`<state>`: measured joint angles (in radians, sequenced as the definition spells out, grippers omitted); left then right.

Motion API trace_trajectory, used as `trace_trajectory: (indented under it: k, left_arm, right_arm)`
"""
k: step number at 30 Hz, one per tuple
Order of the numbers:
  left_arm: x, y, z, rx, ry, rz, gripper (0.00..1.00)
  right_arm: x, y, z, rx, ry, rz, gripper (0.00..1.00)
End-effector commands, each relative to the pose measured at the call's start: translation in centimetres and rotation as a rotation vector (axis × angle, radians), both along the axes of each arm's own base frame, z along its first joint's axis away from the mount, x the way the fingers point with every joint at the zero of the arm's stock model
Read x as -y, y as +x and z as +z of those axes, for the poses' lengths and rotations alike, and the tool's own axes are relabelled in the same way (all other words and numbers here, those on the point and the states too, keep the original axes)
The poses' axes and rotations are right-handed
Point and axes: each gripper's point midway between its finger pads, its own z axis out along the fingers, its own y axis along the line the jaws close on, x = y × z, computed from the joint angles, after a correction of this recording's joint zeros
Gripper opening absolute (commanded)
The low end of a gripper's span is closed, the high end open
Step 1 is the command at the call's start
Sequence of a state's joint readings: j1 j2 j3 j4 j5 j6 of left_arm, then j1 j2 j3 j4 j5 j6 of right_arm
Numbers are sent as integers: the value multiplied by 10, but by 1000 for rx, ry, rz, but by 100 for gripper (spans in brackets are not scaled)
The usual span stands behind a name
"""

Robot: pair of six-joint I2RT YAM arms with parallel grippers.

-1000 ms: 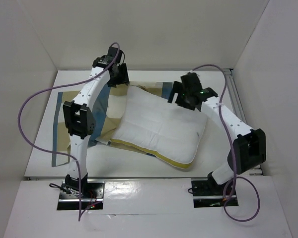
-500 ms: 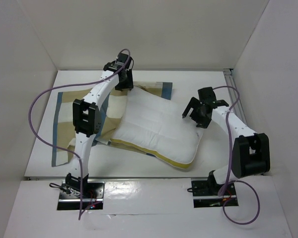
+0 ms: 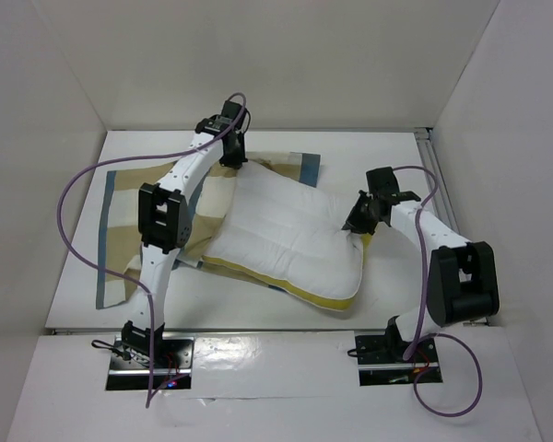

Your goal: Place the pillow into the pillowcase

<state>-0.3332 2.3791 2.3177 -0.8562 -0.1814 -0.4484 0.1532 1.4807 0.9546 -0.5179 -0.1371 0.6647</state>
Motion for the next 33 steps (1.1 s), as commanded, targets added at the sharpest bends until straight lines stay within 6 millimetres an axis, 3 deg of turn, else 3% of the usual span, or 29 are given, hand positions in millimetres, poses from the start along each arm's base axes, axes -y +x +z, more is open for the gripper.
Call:
trace_trajectory:
  k: [1,2,3,5,6,8,9,12,13,14,15,18,20,21,22,24,25,26,27,28,30,31,33]
  left_arm:
    - [56,-11,38,52,-146,-201,0]
    - [66,-17,41,46,-175,-232,0]
    - [88,-27,50,49,-229,-295,0]
    - [108,-41,74,74,-269,-363,0]
    - [124,-52,82,81,-286,-403,0]
    - [138,-69,107,100,-334,-461,0]
    - [145,-78,112,90,-365,-476,0]
    - [168,-108,129,27,-497,-534,0]
    - [180,-118,140,33,-530,-568,0]
    - [188,-128,138,0,-557,-590,0]
    - [192,-132,138,-3,-558,-600,0]
    - [189,-112,105,-16,-486,-525,0]
    - [174,-87,96,-3,-470,-461,0]
    - [168,-75,79,-17,-453,-432,0]
    - [160,-65,83,1,-447,-410,4]
    - [141,-51,82,1,-453,-372,19]
    - [135,-49,94,24,-459,-366,31]
    - [127,-48,100,37,-455,-363,60]
    - [123,-50,107,60,-436,-373,72]
    - [112,-51,131,109,-433,-369,87]
    - [100,-55,150,148,-422,-362,96]
    - [90,-61,172,190,-422,-351,97]
    - [63,-62,190,221,-415,-306,97]
  right_arm:
    - [-23,17,10,77,109,62,0]
    - [-27,29,26,126,125,71,0]
    - [-33,35,41,169,127,93,0]
    - [-43,49,66,238,125,124,0]
    - [-52,63,97,317,133,150,0]
    - [-64,71,127,386,138,185,0]
    - [-71,78,155,442,149,201,0]
    - [-96,76,196,519,176,258,0]
    - [-105,70,204,531,185,280,0]
    - [-109,66,209,536,198,284,0]
    - [-114,63,210,530,211,284,0]
    - [-106,57,196,513,183,230,0]
    - [-76,55,163,457,118,134,0]
    - [-65,57,154,457,111,97,0]
    - [-54,51,127,412,95,74,0]
    - [-29,57,115,420,43,30,0]
    - [-22,57,110,418,13,26,0]
    - [-13,63,104,402,-30,16,0]
    - [-8,58,96,365,-87,63,22]
    - [-3,68,102,366,-135,75,41]
    - [11,63,100,314,-254,148,87]
    - [13,63,103,304,-305,165,93]
    - [25,66,124,321,-462,188,100]
